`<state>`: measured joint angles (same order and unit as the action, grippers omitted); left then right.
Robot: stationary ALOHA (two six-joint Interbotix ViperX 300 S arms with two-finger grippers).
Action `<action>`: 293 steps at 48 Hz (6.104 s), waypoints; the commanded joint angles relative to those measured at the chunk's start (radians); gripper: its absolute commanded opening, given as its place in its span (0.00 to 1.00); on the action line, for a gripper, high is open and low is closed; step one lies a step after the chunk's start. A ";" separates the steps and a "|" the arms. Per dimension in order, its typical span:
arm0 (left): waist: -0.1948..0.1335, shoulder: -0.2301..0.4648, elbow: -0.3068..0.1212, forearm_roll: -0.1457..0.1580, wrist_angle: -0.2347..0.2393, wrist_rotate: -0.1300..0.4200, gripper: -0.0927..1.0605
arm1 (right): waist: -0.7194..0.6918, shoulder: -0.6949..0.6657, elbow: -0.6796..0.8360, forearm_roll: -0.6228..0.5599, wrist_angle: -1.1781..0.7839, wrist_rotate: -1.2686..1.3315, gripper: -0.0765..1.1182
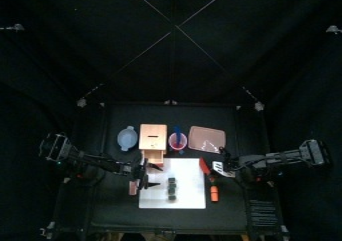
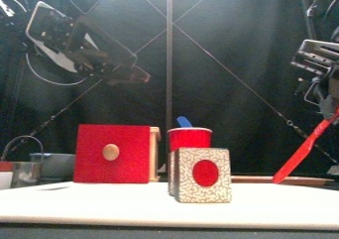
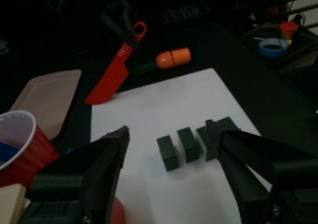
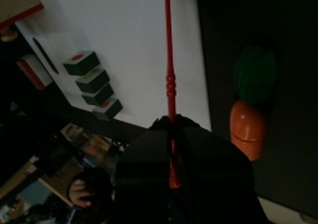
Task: Place sushi on board then cut the sushi with the knife then place the pieces on the plate
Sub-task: Place the 4 sushi pieces on the plate
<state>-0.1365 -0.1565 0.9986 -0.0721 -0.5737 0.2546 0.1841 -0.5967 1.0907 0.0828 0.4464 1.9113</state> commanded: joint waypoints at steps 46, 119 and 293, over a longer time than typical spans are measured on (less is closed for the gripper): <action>0.023 -0.015 -0.031 -0.003 -0.011 -0.003 0.93 | 0.138 0.063 -0.051 -0.345 -0.055 0.087 0.60; 0.089 -0.002 -0.100 -0.055 -0.038 0.000 0.93 | -0.067 0.005 -0.258 -0.545 -0.158 -0.571 0.59; 0.081 -0.196 0.144 -0.178 -0.043 -0.005 0.92 | -0.183 0.772 -0.696 0.224 -0.026 -2.145 0.84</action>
<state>-0.0537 -0.3467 1.1536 -0.2454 -0.6075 0.2500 0.0077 0.2040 0.4142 0.3099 0.4203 -0.2301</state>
